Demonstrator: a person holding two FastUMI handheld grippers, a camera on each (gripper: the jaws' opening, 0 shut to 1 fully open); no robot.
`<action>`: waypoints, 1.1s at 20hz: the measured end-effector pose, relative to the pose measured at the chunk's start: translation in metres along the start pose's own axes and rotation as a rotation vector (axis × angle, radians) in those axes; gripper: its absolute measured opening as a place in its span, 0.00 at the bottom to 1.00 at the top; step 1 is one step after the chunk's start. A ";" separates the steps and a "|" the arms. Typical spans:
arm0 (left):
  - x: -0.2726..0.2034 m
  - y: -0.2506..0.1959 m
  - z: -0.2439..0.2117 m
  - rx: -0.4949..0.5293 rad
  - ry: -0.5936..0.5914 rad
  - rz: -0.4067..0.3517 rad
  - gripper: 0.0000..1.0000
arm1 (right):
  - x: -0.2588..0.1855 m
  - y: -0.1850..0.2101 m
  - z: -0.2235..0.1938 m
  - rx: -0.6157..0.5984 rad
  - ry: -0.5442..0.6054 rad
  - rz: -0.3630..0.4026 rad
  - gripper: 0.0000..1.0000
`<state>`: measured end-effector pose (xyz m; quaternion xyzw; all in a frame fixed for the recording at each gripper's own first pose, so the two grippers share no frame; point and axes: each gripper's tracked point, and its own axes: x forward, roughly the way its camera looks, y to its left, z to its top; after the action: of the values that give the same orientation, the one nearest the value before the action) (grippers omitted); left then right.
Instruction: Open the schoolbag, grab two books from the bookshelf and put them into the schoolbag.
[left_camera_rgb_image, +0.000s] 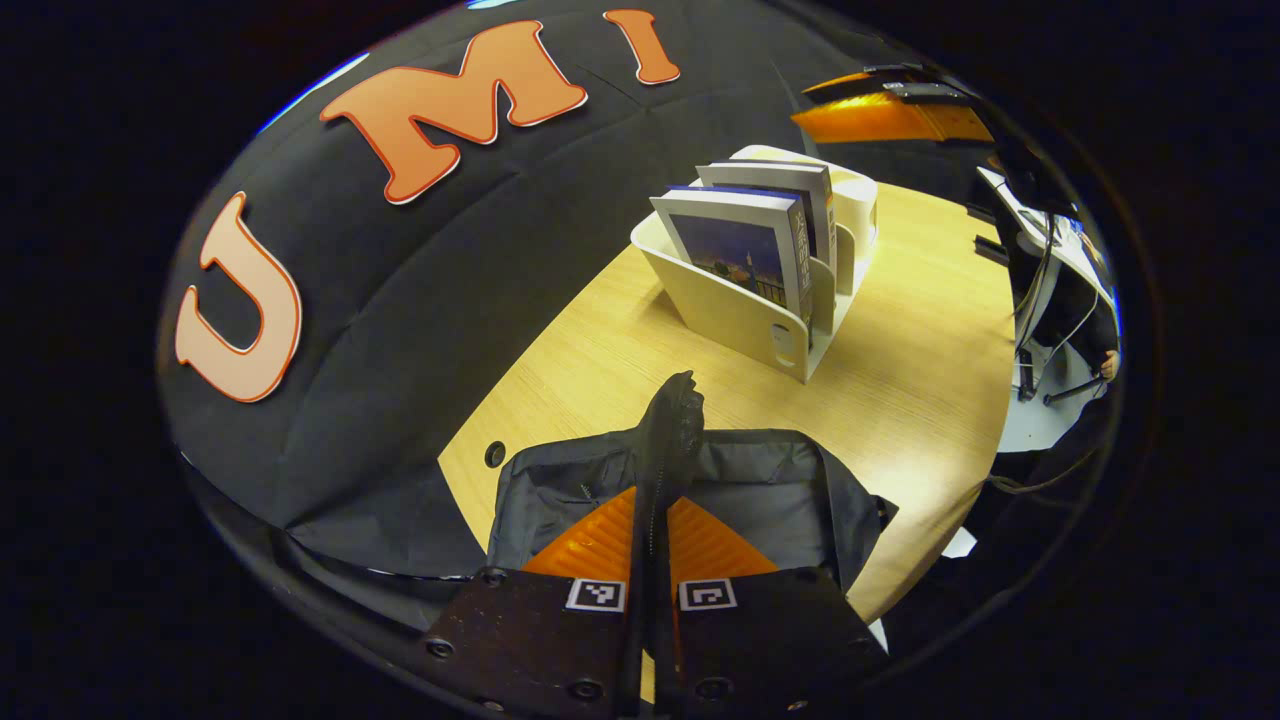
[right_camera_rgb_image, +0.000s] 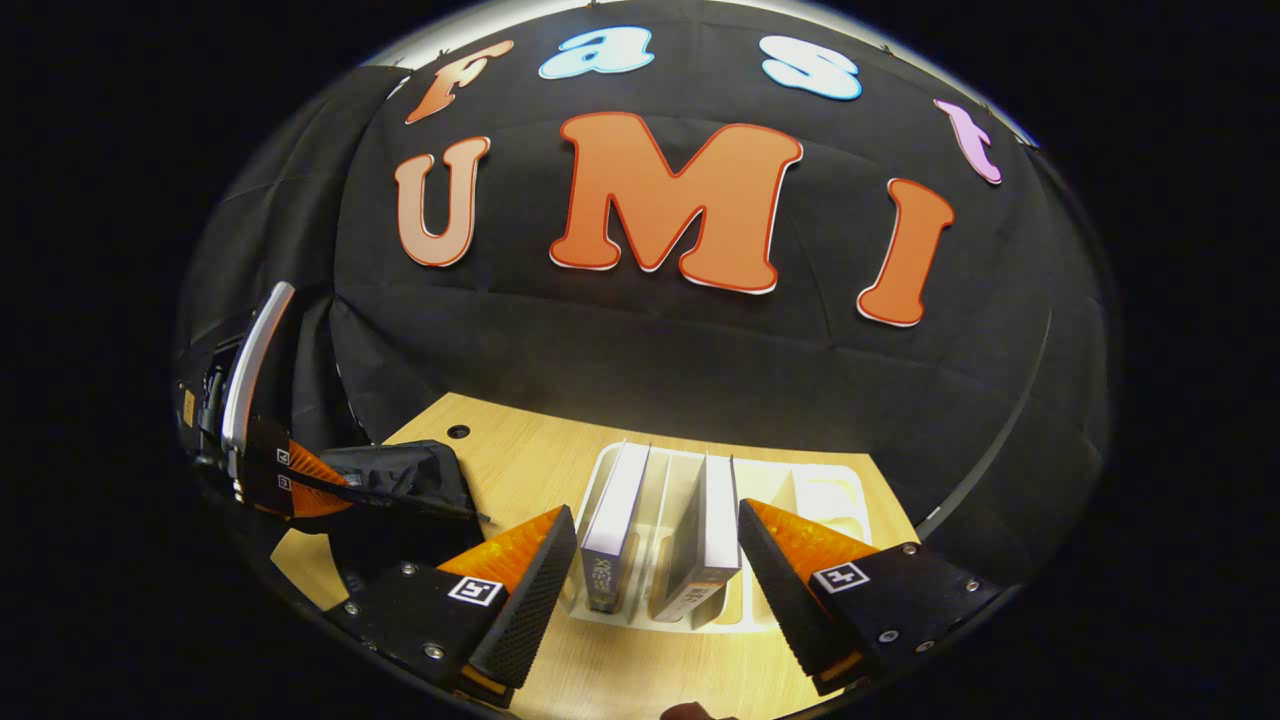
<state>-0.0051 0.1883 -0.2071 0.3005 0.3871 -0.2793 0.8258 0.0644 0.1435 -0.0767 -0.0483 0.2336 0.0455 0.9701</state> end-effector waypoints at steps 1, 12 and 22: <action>-0.002 0.003 0.001 -0.010 -0.001 -0.018 0.05 | 0.001 0.005 -0.006 0.017 0.047 0.015 0.97; -0.023 0.022 0.012 -0.086 0.018 -0.176 0.04 | 0.052 0.035 -0.019 0.062 0.342 0.101 0.97; -0.020 0.016 0.008 -0.068 0.016 -0.177 0.04 | 0.117 0.031 -0.032 0.128 0.662 0.091 0.95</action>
<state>-0.0010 0.1978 -0.1823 0.2392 0.4279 -0.3354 0.8045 0.1498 0.1778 -0.1610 0.0111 0.5400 0.0557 0.8397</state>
